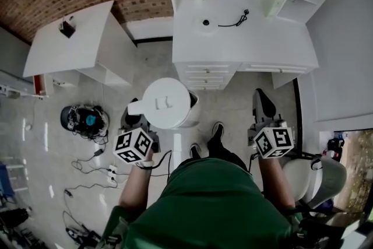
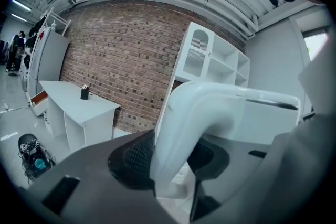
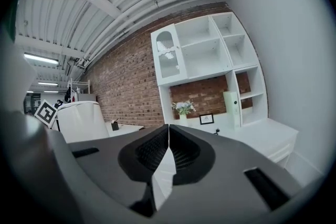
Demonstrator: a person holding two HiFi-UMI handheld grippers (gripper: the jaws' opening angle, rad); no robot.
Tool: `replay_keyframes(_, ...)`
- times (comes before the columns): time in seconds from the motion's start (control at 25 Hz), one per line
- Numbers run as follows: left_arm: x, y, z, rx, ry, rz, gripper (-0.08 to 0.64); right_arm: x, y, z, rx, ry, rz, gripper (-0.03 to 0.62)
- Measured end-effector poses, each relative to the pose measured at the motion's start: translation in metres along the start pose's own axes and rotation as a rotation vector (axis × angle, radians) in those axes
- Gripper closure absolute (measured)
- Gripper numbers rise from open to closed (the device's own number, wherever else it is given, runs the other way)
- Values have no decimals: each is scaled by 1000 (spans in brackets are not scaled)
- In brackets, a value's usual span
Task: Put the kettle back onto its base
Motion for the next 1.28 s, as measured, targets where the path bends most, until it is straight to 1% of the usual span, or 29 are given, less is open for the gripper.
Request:
replay_keyframes(0.24, -30, -15, -19, -36, -19, -64, 390, -46, -31, -10, -23, -7, -58, 569)
replay_keyframes(0.56, -77, -42, -33, -54, -35, -140, 390, -101, -83, -26, -58, -14, -111, 569)
replay_keyframes(0.76, -94, -56, -37, -57, -40, -175, 390, -123, -104, -30, -75, -2, -147, 569)
replay_keyframes(1.04, -111, -63, -43, -44, -56, -208, 390, -147, -122, -36, -77, -1, -178, 569)
replay_keyframes(1.28, -134, -54, -50, -48, -52, -203, 390, -164, -125, -39, -65, 5, -172, 569)
Point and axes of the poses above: the fingertips, and each gripper's own axes: x backward along the fingers, y to its left, z out of its underside, the point moved 5 cm from there along x, backward along the fingers, and after that the axes turned 3 degrees about z, right-handed, at the moved point
